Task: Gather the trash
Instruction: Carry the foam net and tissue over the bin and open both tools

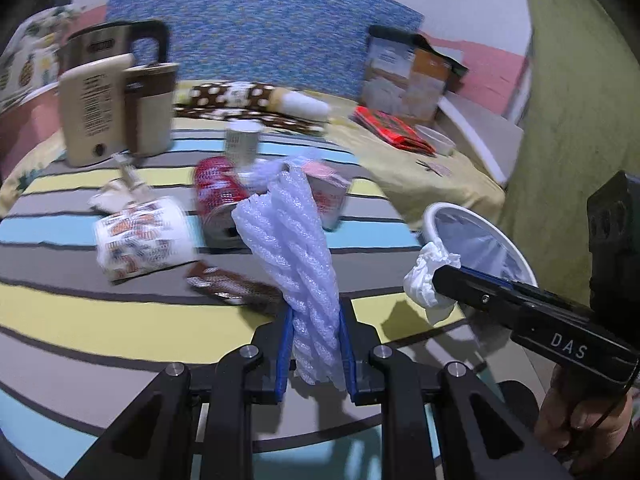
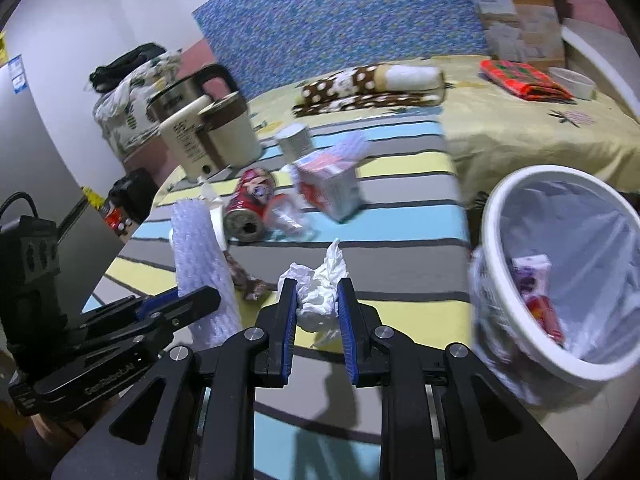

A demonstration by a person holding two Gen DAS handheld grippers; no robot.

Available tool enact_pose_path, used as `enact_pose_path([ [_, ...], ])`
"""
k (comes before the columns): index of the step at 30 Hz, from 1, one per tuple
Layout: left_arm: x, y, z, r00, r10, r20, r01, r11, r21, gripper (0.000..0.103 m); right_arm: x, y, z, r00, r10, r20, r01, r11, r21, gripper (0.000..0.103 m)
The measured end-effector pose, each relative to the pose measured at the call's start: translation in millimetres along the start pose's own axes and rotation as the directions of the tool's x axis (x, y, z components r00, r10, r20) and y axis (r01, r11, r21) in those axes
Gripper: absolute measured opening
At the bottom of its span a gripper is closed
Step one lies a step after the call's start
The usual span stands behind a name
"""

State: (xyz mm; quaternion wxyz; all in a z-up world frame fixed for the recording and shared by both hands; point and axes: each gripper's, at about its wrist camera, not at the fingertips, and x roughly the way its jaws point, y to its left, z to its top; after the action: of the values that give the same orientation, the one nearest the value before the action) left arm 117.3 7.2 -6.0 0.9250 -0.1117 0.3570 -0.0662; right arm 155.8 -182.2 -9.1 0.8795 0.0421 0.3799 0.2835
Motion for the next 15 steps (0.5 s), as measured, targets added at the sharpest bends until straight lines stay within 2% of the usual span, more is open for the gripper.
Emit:
enact_pose_path([
  [8, 15.3, -52.5, 9.5, 0.997, -0.080, -0.018, 0.081, 0.993, 0.091, 0.022, -24.8, -38.1, -4.5, 0.996, -0.076, 0.046, 0.073, 0.995, 0.066, 0.022],
  [15, 30.9, -92.0, 16.7, 0.988, -0.148, -0.034, 0.151, 0.975, 0.161, 0.022, -44.9, -76.2, -8.6, 0.982, -0.172, 0.075, 0.160, 0.976, 0.148, 0.022],
])
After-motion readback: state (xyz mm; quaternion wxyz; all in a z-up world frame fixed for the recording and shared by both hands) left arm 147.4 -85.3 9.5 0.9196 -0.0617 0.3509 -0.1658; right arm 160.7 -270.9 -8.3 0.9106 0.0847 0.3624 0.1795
